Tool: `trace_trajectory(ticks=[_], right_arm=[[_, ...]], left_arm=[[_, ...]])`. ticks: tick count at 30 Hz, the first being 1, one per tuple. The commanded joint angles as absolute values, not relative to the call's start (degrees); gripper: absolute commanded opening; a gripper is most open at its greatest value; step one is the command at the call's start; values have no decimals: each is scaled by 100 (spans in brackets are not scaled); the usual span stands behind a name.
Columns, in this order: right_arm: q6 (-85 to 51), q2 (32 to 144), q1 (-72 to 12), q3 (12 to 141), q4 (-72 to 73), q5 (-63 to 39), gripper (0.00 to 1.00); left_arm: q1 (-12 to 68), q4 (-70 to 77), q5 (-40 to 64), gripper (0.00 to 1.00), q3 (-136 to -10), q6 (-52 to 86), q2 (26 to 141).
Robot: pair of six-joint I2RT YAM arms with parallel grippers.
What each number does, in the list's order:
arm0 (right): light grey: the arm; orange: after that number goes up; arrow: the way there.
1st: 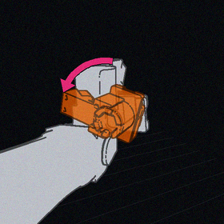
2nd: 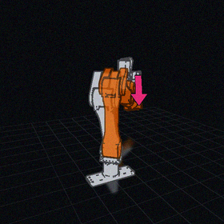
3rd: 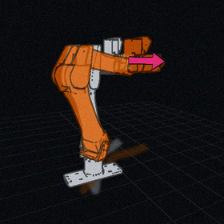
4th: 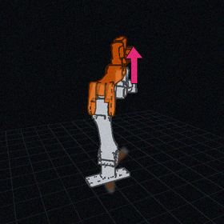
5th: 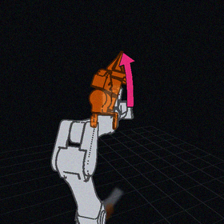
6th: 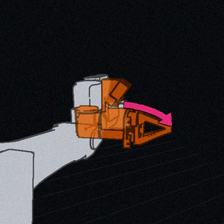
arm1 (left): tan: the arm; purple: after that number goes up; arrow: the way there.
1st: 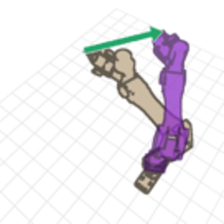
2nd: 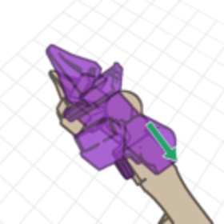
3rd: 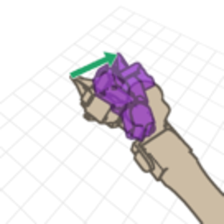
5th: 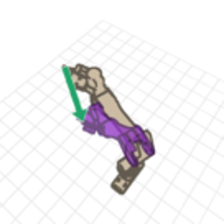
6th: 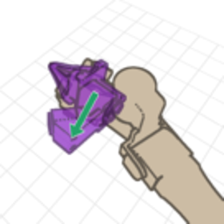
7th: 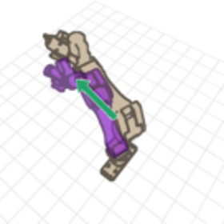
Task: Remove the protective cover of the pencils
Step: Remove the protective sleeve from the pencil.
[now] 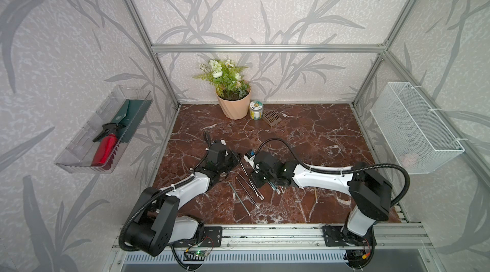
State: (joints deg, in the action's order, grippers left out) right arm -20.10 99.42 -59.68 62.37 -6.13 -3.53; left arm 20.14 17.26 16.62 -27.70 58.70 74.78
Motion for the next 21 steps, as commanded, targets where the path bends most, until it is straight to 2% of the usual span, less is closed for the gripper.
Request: trace_trajectory(ticks=[1, 12, 14, 19, 21], right_arm=[[-2018, 10143, -6002, 6516, -609, -352, 31], [-1971, 10570, -5995, 6885, -782, -238, 34], [-1967, 10621, -5993, 6916, -782, -263, 30], [-1948, 10652, -5994, 6952, -806, -273, 13], [-1923, 10631, -6000, 6940, -825, -255, 9]], left_arm=[[2030, 1855, 1676, 4, -2839, 5889, 7454], [2021, 1811, 1663, 1, -2812, 5890, 7368], [2026, 1810, 1670, 1, -2810, 5892, 7362], [2021, 1791, 1680, 0, -2795, 5890, 7317], [2022, 1776, 1674, 0, -2784, 5889, 7288]])
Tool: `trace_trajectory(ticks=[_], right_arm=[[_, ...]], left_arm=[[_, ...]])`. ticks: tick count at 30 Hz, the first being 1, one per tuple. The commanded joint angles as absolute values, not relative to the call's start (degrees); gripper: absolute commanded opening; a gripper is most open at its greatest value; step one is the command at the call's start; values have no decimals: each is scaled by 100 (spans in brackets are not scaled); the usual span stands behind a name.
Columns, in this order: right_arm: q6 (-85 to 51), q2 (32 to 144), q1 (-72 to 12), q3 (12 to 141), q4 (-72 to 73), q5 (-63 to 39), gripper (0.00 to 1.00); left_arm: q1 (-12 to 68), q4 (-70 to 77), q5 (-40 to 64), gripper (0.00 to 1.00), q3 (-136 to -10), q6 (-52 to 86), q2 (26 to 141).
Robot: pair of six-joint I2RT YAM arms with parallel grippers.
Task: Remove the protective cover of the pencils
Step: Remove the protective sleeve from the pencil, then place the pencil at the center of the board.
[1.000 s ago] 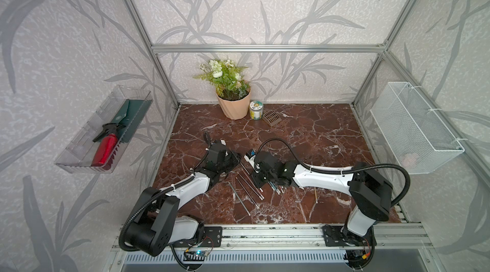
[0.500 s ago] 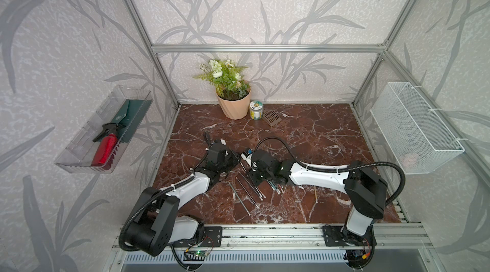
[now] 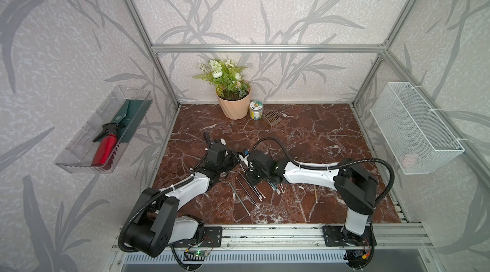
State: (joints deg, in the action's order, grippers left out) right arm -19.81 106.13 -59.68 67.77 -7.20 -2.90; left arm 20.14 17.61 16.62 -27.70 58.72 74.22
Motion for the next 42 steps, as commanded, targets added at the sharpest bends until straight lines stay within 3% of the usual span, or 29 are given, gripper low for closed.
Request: trace_trajectory(ticks=[1, 7, 24, 42], right_arm=[[-1923, 10618, -6000, 6936, -821, -246, 7], [-1890, 10486, -6000, 6896, -892, -219, 2], [-1635, 9846, -5711, 6426, -1483, 188, 0], [-1608, 10944, -5555, 6939, -1780, 72, 0]], left_arm=[[2021, 1772, 1673, 0, -2781, 5889, 7276], [2017, 1707, 1622, 0, -2748, 5880, 7158], [2013, 1371, 1335, 0, -2891, 5677, 7244], [2083, 775, 1703, 0, -4134, 5467, 9203]])
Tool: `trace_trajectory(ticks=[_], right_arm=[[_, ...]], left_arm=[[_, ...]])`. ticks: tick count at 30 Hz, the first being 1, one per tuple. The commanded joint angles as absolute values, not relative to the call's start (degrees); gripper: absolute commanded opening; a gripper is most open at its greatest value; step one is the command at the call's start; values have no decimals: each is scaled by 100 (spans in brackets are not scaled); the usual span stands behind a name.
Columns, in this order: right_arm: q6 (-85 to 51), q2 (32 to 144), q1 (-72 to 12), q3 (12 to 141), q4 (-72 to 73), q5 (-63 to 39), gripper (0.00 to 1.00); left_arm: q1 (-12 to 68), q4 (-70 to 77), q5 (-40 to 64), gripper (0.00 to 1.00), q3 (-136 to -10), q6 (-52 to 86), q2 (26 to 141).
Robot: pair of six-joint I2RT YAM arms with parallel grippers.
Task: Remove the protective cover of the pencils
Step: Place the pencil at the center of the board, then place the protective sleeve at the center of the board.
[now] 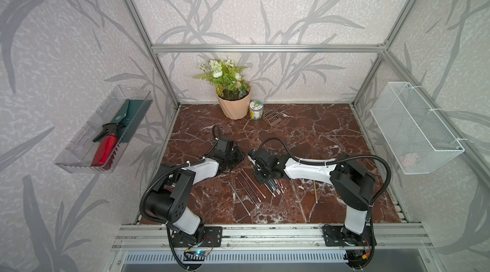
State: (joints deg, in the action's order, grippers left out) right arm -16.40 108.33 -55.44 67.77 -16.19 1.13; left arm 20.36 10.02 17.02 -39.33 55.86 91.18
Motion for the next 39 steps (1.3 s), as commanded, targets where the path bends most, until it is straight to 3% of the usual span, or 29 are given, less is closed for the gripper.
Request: trace_trajectory(ticks=[1, 13, 25, 31, 39], right_arm=[[-1613, 10975, -5555, 6951, -1769, 54, 0], [-1740, 11274, -5555, 7150, -1731, -251, 0], [-1846, 11290, -5563, 7242, -1651, -536, 15], [-1857, 11096, -5563, 7186, -1653, -459, 25], [-1837, 10756, -5555, 6964, -1635, -63, 27]], left_arm=[[2091, 748, 1693, 0, -4161, 5462, 9242], [2153, 158, 1495, 0, -4626, 5323, 9665], [2171, -244, 1290, 0, -4849, 5282, 9868], [2180, -349, 1246, 6, -4888, 5265, 9878], [2180, -404, 1244, 13, -4902, 5249, 9845]])
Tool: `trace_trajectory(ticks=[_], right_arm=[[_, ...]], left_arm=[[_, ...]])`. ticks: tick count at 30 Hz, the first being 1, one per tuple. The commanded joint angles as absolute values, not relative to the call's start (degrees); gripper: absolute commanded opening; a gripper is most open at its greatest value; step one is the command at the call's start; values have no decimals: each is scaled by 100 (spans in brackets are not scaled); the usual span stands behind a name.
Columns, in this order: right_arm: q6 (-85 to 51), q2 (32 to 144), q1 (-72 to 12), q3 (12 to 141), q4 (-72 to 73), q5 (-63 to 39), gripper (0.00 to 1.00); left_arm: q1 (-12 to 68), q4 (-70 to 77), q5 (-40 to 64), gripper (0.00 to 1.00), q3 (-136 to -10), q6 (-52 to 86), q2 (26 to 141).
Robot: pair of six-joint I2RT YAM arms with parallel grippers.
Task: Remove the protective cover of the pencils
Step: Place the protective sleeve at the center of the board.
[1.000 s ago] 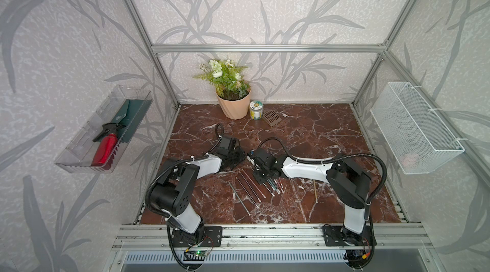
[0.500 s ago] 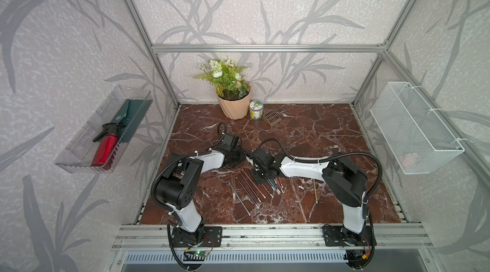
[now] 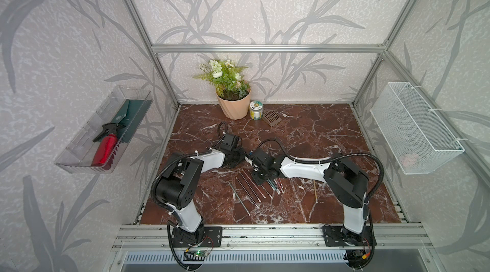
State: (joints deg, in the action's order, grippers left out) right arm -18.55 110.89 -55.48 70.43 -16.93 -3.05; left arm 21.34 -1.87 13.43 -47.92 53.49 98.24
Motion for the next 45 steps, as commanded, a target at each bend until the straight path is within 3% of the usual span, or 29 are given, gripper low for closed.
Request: trace_trajectory(ticks=[1, 45], right_arm=[[-1830, 10728, -5547, 6933, -1652, -9, 27], [-1822, 11421, -5421, 7238, -2144, 592, 21]], left_arm=[[2180, -405, 1245, 14, -4902, 5253, 9839], [2197, -528, 1102, 29, -4659, 5225, 9303]])
